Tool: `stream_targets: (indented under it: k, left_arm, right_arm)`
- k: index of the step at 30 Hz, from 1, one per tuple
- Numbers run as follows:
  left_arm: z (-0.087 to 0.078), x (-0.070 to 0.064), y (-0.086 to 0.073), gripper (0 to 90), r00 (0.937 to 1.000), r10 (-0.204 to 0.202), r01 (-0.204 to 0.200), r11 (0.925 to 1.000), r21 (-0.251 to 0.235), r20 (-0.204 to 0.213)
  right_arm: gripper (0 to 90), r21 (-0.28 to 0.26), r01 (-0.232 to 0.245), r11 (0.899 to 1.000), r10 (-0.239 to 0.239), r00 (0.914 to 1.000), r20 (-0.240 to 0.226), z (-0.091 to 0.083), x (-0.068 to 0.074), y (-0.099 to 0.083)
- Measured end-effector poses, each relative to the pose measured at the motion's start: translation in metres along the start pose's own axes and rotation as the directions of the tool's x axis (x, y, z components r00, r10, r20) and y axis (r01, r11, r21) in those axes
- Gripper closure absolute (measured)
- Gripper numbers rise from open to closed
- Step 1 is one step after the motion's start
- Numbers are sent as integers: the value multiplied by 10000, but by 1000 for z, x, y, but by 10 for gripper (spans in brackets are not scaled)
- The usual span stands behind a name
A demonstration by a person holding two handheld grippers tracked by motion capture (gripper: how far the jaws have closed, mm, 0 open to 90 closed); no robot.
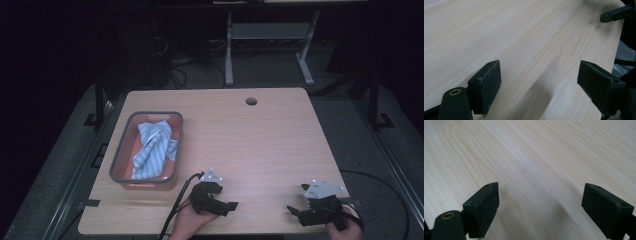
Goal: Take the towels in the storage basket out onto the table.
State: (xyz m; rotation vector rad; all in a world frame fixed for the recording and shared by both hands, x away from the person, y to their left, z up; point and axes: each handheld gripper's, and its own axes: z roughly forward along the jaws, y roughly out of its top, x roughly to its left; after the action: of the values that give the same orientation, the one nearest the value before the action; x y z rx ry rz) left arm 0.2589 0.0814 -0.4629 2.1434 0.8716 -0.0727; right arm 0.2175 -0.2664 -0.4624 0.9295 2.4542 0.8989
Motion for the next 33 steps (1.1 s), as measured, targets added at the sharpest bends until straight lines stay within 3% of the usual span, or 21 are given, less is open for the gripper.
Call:
stream_targets:
  k: [15, 20, 24, 28, 33]
  left_arm:
    - [-4, 2, 1, 195, 9997, -52, 53, 10000, 36, -226]
    - [-6, -1, 4, 197, 9991, 231, -228, 9997, 91, -344]
    - [-8, -3, 10, 197, 9997, 181, -180, 9998, 80, -144]
    - [-9, -6, 19, 197, 9987, 495, -494, 9987, 97, -88]
    - [-11, -6, 31, 197, 9986, 519, -519, 9986, -36, -23]
  right_arm:
    - [138, -197, -184, 9996, 184, 9998, 15, -2, -1, 1]
    - [138, -294, -371, 9989, 371, 9993, -8, -3, -2, 0]
    - [139, -343, -397, 9986, 399, 9992, 36, -3, -3, -1]
    - [139, -502, -611, 9969, 610, 9981, -26, -2, -3, 0]
    - [138, -488, -659, 9966, 660, 9978, 11, 0, -3, 2]
